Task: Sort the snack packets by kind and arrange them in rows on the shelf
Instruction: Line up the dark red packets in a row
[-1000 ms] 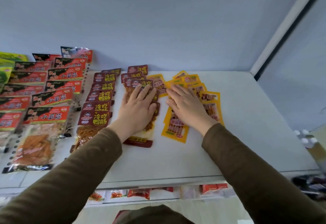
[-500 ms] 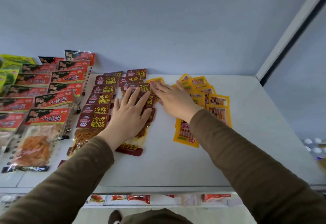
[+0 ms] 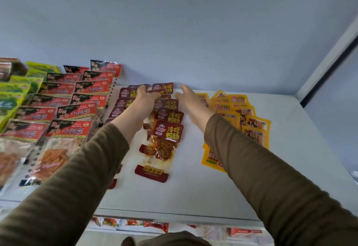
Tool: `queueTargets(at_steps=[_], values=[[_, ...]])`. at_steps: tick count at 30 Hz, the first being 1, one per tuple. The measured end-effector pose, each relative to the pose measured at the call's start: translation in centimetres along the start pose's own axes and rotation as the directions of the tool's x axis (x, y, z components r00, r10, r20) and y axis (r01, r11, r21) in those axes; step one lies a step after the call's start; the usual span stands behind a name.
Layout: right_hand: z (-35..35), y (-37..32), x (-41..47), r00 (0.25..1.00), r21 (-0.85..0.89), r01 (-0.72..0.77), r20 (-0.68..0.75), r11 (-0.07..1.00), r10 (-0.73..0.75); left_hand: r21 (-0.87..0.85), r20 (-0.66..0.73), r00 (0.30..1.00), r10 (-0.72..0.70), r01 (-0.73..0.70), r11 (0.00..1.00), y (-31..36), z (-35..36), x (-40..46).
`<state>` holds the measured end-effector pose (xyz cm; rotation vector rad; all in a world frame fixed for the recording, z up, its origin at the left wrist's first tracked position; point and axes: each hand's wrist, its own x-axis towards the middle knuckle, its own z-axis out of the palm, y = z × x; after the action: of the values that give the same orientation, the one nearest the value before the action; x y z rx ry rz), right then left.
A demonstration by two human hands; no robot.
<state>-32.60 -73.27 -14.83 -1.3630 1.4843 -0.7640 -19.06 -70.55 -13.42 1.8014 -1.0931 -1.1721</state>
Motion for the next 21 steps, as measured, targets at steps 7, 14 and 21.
queueTargets(at_steps=[7,14,21], values=[[1.6,-0.1,1.2,0.999,0.090,-0.023,-0.026,0.996,0.025,-0.069,-0.023,0.998,-0.057,0.056,0.996,1.2,0.9,1.1],[1.2,0.3,0.5,0.998,0.268,-0.050,-0.033,0.962,0.061,-0.062,0.013,1.000,0.018,-0.017,0.998,0.2,0.3,1.5],[2.1,0.7,-0.3,0.996,0.430,-0.066,-0.027,0.900,0.086,-0.254,0.090,0.994,-0.055,0.076,0.964,0.4,0.4,0.7]])
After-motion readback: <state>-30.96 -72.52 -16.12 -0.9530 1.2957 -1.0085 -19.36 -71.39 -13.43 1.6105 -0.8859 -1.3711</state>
